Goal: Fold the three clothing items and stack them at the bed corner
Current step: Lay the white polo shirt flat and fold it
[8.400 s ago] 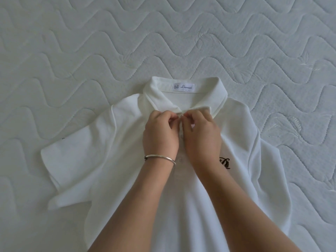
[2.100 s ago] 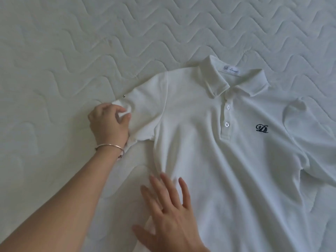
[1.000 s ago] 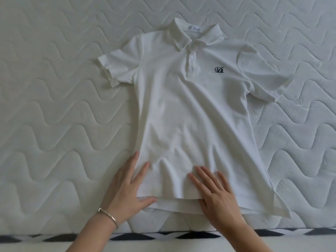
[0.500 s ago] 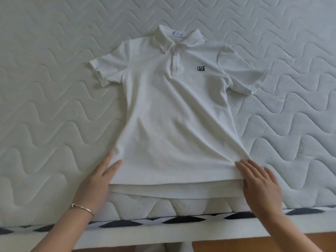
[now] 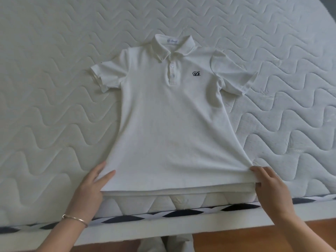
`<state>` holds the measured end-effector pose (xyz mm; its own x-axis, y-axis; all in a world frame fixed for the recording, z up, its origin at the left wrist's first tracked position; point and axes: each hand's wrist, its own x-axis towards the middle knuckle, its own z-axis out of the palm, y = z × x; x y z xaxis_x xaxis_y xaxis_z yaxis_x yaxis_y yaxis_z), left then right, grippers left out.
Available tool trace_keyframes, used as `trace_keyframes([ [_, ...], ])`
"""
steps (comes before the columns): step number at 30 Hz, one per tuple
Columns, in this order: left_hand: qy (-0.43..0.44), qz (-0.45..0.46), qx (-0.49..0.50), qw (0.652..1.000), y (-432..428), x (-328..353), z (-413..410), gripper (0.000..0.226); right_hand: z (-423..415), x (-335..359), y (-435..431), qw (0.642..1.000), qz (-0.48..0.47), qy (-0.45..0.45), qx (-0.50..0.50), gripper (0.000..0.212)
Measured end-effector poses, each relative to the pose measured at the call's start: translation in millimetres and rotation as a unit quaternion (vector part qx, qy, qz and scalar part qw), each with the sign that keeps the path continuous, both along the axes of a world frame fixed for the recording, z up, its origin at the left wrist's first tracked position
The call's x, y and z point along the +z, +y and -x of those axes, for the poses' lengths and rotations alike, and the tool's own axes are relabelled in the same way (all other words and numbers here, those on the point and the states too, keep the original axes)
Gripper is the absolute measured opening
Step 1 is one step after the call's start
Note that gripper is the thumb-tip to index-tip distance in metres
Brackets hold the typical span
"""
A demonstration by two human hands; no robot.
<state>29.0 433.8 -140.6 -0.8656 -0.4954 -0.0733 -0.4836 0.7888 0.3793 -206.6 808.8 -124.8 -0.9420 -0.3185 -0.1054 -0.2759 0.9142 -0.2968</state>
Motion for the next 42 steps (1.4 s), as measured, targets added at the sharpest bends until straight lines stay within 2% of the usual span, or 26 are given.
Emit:
trace_keyframes([
  [3,0.011,0.010,0.000,1.000,2.6,9.1,-4.3,0.071,-8.4,8.2,16.8,0.999,0.013,0.001,-0.045,0.042],
  [6,-0.006,0.025,-0.011,1.000,1.4,-4.3,-15.7,0.081,-16.5,-0.2,33.1,1.000,-0.004,-0.002,-0.014,0.044],
  [8,-0.019,0.029,-0.021,0.999,0.8,-11.2,-21.7,0.081,-19.3,-7.0,38.4,0.999,-0.022,0.021,0.015,0.029],
  [9,-0.018,0.044,-0.035,0.998,1.3,-13.5,-23.6,0.071,-20.5,-8.2,40.9,0.998,-0.032,0.037,0.034,0.023],
  [11,-0.005,0.090,-0.049,0.995,2.6,-6.9,-23.2,0.038,-20.8,-6.6,45.9,0.996,-0.027,0.063,0.053,0.035],
  [12,0.006,0.099,-0.046,0.994,2.7,-1.2,-20.6,0.035,-19.8,-2.0,44.9,0.997,-0.021,0.067,0.032,0.038],
  [15,0.050,0.105,-0.022,0.993,11.8,18.3,10.4,0.038,-5.5,15.0,19.5,0.995,0.016,0.093,-0.044,0.039],
  [19,0.083,0.057,-0.039,0.994,35.0,23.3,102.2,0.041,36.8,15.9,-61.0,0.993,0.043,0.100,0.056,0.045],
  [21,0.027,0.060,-0.055,0.996,46.0,13.1,143.5,0.055,54.9,8.0,-99.7,0.991,0.002,0.056,0.120,0.057],
  [24,-0.077,0.067,-0.006,0.995,44.6,-15.9,165.2,0.077,68.5,-20.5,-115.4,0.986,-0.054,-0.008,0.160,0.062],
  [27,-0.107,0.100,-0.024,0.989,37.7,-33.9,152.4,0.076,67.0,-36.3,-90.7,0.985,-0.086,-0.041,0.144,0.064],
  [30,-0.118,0.090,-0.035,0.988,37.5,-32.1,147.1,0.074,62.3,-36.8,-69.1,0.987,-0.095,-0.050,0.123,0.068],
  [33,-0.063,0.087,-0.046,0.993,42.2,-19.4,155.7,0.071,58.5,-31.1,-70.1,0.996,-0.036,-0.014,0.079,0.069],
  [36,0.004,0.061,-0.113,0.992,51.8,-9.8,193.9,0.062,82.5,-17.8,-94.7,0.990,0.131,0.026,-0.049,0.056],
  [39,0.070,0.038,-0.206,0.975,71.2,-10.3,255.3,0.052,132.8,-9.9,-124.0,0.930,0.291,-0.037,-0.219,0.046],
  [42,0.109,0.025,-0.248,0.962,95.2,-15.8,323.1,0.049,187.1,-6.6,-140.6,0.842,0.378,-0.079,-0.377,0.051],
])
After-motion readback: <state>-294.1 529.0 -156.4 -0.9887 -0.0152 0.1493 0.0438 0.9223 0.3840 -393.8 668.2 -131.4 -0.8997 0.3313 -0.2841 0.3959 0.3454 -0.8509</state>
